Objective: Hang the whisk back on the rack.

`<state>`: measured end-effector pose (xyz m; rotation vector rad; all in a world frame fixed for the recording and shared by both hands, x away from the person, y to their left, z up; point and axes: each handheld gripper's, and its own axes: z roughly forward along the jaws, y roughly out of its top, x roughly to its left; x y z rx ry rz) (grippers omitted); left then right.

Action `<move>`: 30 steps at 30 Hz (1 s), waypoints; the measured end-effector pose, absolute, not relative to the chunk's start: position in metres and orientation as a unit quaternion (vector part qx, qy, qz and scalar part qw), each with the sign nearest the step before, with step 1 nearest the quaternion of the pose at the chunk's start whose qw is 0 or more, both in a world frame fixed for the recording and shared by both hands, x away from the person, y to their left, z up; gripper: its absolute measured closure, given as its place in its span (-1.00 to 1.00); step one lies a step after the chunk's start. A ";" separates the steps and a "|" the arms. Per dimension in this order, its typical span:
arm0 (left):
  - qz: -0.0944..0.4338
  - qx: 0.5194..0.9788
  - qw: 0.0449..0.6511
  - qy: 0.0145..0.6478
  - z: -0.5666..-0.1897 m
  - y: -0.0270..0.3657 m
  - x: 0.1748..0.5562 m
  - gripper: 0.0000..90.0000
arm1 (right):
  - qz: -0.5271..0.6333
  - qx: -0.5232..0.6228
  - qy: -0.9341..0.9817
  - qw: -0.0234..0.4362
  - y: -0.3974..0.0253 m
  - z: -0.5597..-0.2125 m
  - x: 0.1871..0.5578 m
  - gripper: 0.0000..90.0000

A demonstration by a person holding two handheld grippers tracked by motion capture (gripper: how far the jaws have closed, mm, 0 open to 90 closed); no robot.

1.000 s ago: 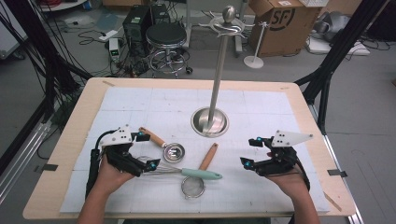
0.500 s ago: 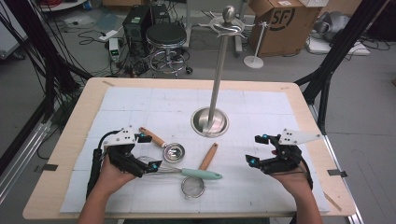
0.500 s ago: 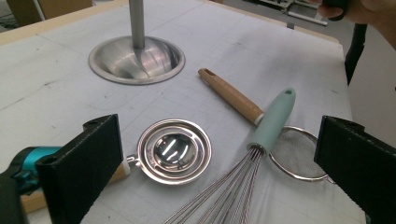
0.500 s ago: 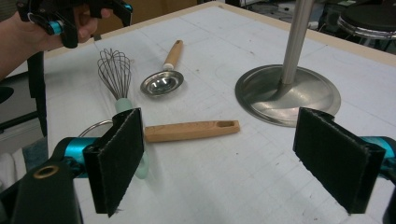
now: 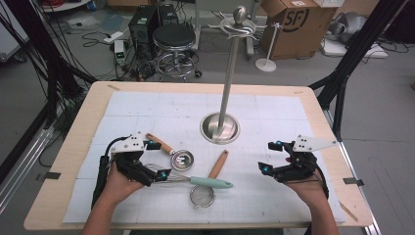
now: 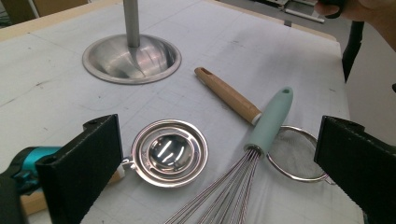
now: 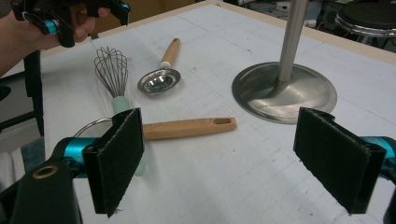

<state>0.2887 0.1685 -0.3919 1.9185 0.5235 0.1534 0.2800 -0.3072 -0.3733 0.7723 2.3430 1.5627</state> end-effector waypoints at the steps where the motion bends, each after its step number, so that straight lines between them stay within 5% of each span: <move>1: 0.061 0.808 0.544 0.221 -0.392 0.168 0.289 -0.96 | 0.531 0.266 0.797 0.110 -0.307 -0.373 0.279 -0.66; 17: 0.041 0.858 0.477 0.188 -0.392 0.116 0.292 -0.96 | 0.522 0.263 0.804 0.108 -0.303 -0.377 0.281 -0.65; 30: 0.014 0.911 0.383 0.151 -0.407 0.078 0.297 -0.35 | 0.525 0.260 0.803 0.110 -0.305 -0.377 0.280 -0.65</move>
